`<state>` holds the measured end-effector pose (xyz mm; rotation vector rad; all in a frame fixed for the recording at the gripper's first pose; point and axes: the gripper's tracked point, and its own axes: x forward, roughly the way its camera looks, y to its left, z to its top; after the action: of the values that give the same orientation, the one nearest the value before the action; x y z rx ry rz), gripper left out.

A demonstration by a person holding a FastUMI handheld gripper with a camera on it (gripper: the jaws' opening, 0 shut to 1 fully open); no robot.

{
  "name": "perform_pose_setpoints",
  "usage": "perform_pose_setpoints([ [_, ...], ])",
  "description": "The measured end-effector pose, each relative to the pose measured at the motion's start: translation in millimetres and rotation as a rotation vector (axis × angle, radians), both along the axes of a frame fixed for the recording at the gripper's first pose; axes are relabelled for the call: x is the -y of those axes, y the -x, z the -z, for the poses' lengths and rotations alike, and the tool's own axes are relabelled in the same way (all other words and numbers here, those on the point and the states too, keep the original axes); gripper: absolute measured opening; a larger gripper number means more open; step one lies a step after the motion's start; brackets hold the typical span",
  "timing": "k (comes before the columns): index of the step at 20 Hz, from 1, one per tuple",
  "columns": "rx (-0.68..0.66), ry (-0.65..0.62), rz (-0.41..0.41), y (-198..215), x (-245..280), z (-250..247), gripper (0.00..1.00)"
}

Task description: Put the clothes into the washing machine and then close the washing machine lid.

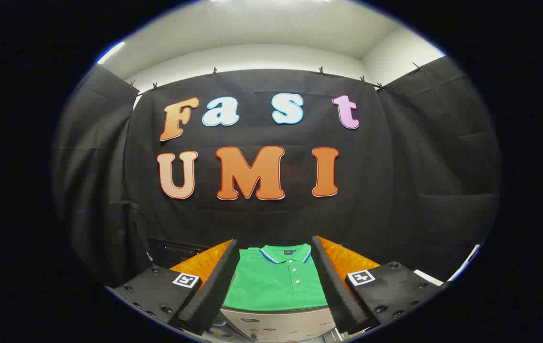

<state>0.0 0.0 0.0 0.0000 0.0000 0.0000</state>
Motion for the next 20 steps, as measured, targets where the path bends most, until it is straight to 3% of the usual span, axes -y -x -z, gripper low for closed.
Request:
perform_pose_setpoints([
  [20,0.002,-0.007,0.02,6.8,8.9,-4.3,0.98],
])
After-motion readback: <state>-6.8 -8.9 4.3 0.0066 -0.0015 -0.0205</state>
